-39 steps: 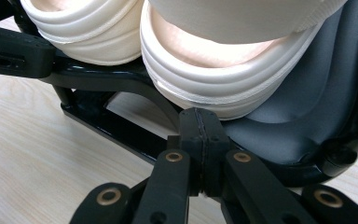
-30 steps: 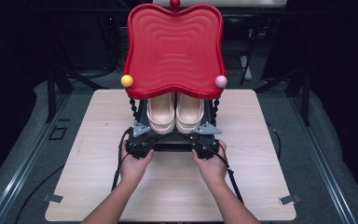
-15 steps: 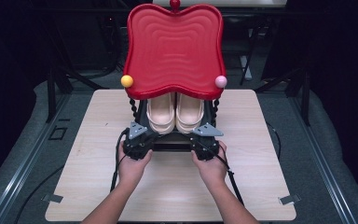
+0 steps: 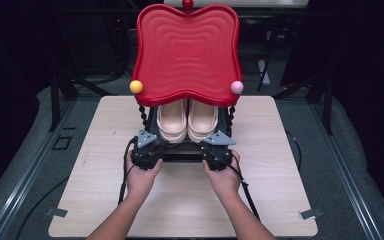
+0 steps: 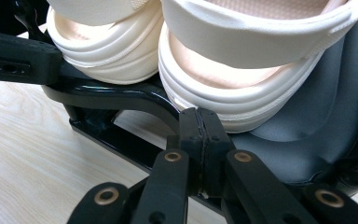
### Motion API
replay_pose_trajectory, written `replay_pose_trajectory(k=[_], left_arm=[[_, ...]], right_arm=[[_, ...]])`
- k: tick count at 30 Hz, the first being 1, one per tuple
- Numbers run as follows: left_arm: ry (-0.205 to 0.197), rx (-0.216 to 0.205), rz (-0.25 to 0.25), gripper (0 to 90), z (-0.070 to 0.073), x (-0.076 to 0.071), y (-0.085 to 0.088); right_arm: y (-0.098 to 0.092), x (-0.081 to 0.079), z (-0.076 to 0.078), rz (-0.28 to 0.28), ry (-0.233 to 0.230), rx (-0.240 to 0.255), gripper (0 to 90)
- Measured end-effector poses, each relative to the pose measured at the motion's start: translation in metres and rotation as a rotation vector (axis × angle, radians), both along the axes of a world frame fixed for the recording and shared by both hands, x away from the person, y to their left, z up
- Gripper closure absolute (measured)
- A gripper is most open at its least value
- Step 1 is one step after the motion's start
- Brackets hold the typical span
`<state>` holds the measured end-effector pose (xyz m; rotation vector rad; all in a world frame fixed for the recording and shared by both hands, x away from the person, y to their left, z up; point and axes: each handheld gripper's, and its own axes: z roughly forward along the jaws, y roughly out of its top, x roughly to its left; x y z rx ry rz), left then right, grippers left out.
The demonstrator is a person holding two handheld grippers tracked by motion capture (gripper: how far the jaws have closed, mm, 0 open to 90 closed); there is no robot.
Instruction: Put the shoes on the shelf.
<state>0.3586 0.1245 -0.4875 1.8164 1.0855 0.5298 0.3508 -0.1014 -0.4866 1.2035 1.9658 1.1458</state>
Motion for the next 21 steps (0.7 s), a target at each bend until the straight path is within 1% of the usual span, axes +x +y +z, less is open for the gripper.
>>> replay_pose_trajectory(k=[3, 7, 9, 10, 12, 13, 14, 16, 21], left_arm=[[0.003, 0.002, -0.002, 88.7, 0.0, 0.0, 0.001], [-0.004, 0.0, 0.002, 88.1, 0.001, -0.001, 0.003], [-0.005, -0.007, 0.006, 87.8, 0.001, -0.002, 0.005], [-0.006, -0.002, 0.007, 87.7, 0.001, -0.003, 0.007], [-0.006, -0.008, 0.014, 87.6, 0.001, -0.003, 0.009], [-0.005, -0.007, 0.015, 87.5, 0.002, -0.003, 0.01], [-0.009, -0.009, 0.019, 87.4, 0.002, -0.003, 0.011], [-0.012, -0.01, 0.021, 87.4, 0.003, -0.004, 0.012], [-0.015, -0.013, 0.028, 87.4, 0.005, -0.004, 0.015]], right_arm=[[0.0, 0.0, -0.001, 0.005, -0.002, 0.001, 88.5], [-0.004, -0.002, -0.001, 0.0, -0.001, -0.002, 87.9], [-0.007, -0.004, 0.0, 0.003, 0.021, -0.004, 87.8], [-0.008, -0.004, -0.001, -0.003, 0.004, 0.006, 87.8], [-0.011, -0.005, 0.0, -0.003, 0.022, 0.001, 87.6], [-0.011, -0.004, -0.001, -0.009, 0.005, 0.012, 87.5], [-0.012, -0.004, -0.001, -0.01, 0.007, 0.013, 87.5], [-0.014, -0.005, 0.001, -0.012, -0.005, 0.016, 87.5], [-0.022, -0.005, 0.006, -0.046, -0.025, 0.02, 88.0]])
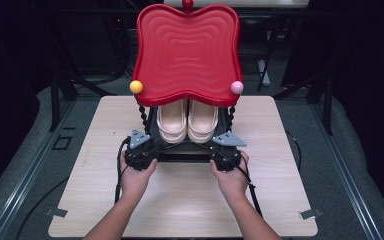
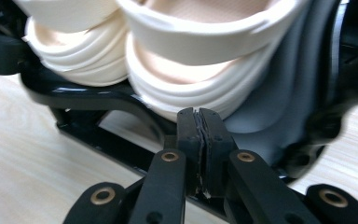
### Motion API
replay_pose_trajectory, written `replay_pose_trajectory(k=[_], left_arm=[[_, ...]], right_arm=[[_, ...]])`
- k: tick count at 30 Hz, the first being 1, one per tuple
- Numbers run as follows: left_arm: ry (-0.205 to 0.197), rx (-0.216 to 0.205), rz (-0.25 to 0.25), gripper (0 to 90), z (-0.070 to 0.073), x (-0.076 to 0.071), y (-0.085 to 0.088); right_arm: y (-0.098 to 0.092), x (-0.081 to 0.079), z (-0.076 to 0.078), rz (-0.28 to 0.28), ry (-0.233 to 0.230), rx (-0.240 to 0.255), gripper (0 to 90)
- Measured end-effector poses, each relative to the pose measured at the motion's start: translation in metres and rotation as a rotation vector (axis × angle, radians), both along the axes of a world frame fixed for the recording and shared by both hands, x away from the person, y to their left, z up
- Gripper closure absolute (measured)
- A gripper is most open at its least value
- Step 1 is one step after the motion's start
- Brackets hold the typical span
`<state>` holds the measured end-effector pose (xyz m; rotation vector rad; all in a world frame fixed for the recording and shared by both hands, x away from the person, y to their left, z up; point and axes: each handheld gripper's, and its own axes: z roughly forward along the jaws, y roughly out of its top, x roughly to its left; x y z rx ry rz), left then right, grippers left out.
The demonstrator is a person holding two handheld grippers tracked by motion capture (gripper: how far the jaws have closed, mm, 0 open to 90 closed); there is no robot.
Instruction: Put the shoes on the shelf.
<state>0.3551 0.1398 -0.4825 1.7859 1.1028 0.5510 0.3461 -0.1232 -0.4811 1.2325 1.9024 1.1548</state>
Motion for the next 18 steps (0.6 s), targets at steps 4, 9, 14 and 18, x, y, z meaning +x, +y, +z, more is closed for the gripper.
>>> replay_pose_trajectory(k=[4, 9, 14, 18], left_arm=[[-0.003, 0.004, 0.004, 87.4, 0.0, 0.0, 0.001], [0.002, 0.012, -0.004, 87.2, 0.0, -0.001, 0.001], [0.002, 0.015, -0.008, 86.8, -0.001, -0.003, 0.003], [0.002, 0.015, -0.007, 86.6, 0.0, -0.005, 0.005]], right_arm=[[-0.006, 0.005, 0.002, -0.04, -0.006, -0.009, 88.5], [-0.005, 0.015, 0.0, -0.071, 0.004, -0.017, 88.2], [-0.003, 0.02, 0.0, -0.086, -0.001, 0.001, 88.7], [-0.003, 0.021, 0.0, -0.086, 0.0, -0.006, 88.6]])
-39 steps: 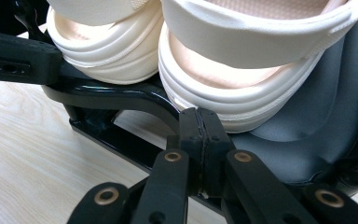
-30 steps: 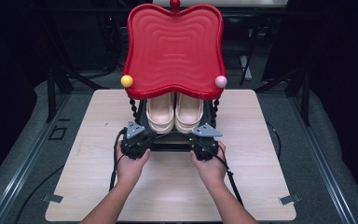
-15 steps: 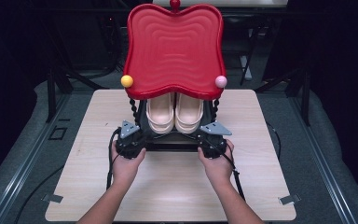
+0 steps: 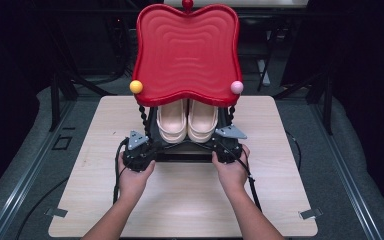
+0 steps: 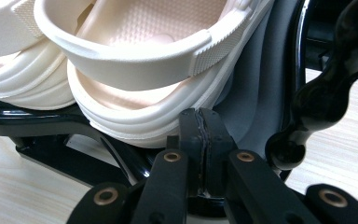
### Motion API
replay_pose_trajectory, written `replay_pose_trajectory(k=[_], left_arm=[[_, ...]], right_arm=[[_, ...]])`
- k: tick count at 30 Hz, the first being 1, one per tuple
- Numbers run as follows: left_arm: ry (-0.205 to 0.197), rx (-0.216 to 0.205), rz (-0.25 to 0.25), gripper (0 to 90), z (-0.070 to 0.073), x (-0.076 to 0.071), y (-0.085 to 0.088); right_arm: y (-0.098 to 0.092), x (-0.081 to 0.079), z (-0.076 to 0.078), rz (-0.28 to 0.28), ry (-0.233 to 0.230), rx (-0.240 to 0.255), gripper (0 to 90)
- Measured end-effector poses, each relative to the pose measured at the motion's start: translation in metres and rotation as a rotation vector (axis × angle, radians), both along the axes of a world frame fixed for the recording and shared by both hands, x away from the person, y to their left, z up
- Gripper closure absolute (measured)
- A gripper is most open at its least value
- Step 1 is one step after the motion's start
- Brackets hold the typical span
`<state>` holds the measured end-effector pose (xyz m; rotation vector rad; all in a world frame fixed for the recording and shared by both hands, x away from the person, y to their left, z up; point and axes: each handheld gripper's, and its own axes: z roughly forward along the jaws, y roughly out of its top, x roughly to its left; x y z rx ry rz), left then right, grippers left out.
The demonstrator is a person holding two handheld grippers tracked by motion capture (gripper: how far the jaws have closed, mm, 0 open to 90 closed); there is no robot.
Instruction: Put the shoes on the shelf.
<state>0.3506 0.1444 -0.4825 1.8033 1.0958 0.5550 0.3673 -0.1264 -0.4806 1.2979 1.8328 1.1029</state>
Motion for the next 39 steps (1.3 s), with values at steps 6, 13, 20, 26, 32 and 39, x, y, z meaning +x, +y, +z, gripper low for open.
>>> replay_pose_trajectory(k=[6, 13, 20, 26, 32, 39], left_arm=[[-0.004, -0.01, 0.004, 86.1, 0.0, -0.002, 0.003], [-0.002, -0.006, 0.011, 84.8, 0.0, -0.005, 0.009], [-0.005, -0.017, 0.028, 80.3, -0.001, -0.008, 0.016], [-0.02, -0.027, 0.023, 66.3, 0.001, -0.013, 0.023], [-0.033, -0.047, 0.036, 56.1, 0.003, -0.017, 0.033], [-0.04, -0.055, 0.029, 49.0, 0.008, -0.023, 0.044]], right_arm=[[-0.001, -0.001, 0.001, 0.006, 0.018, -0.009, 88.3], [-0.002, -0.001, 0.001, 0.005, -0.006, -0.002, 86.4], [-0.003, -0.005, 0.002, 0.022, -0.003, -0.005, 83.2], [-0.006, -0.015, 0.004, 0.049, -0.005, 0.0, 71.6], [-0.008, -0.026, 0.008, 0.082, -0.012, -0.001, 57.3], [-0.012, -0.038, 0.014, 0.124, -0.004, -0.019, 53.0]])
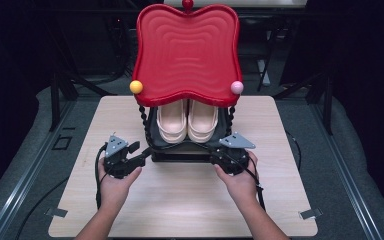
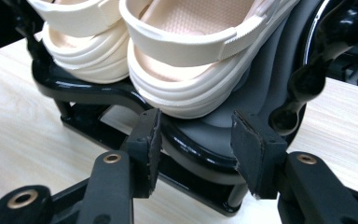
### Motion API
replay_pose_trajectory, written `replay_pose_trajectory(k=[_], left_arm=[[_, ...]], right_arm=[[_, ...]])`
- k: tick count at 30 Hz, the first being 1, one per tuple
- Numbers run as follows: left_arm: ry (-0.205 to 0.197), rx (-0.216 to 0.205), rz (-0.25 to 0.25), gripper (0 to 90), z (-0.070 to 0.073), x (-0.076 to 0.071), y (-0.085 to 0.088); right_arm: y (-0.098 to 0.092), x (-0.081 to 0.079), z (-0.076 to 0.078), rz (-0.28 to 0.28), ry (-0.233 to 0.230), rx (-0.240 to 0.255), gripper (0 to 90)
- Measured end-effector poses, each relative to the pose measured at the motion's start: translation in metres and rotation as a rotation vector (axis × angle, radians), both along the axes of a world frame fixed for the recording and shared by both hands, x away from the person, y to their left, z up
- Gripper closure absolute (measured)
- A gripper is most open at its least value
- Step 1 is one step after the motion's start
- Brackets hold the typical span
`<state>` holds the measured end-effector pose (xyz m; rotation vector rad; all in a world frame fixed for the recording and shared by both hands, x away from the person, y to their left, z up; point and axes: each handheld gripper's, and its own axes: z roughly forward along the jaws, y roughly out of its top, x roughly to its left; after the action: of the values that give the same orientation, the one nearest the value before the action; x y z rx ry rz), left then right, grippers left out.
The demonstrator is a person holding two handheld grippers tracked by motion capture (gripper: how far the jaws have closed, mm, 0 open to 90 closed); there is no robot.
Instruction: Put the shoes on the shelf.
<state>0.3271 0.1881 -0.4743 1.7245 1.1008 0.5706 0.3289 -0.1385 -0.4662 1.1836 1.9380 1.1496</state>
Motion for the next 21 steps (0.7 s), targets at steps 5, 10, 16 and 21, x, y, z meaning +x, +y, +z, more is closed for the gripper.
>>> replay_pose_trajectory(k=[5, 10, 16, 21], left_arm=[[-0.004, 0.003, -0.018, 48.1, 0.003, -0.008, 0.006], [0.0, 0.004, -0.03, 47.6, 0.006, -0.017, 0.013], [-0.002, 0.028, -0.032, 46.7, 0.005, -0.027, 0.02], [0.005, 0.031, -0.05, 46.7, 0.0, -0.037, 0.022]], right_arm=[[-0.008, -0.01, 0.003, 0.024, 0.016, -0.016, 51.4], [-0.015, -0.02, 0.003, 0.049, 0.029, -0.015, 49.0], [-0.025, -0.033, 0.001, 0.079, 0.032, 0.002, 47.3], [-0.031, -0.043, -0.005, 0.105, 0.08, -0.027, 46.5]])
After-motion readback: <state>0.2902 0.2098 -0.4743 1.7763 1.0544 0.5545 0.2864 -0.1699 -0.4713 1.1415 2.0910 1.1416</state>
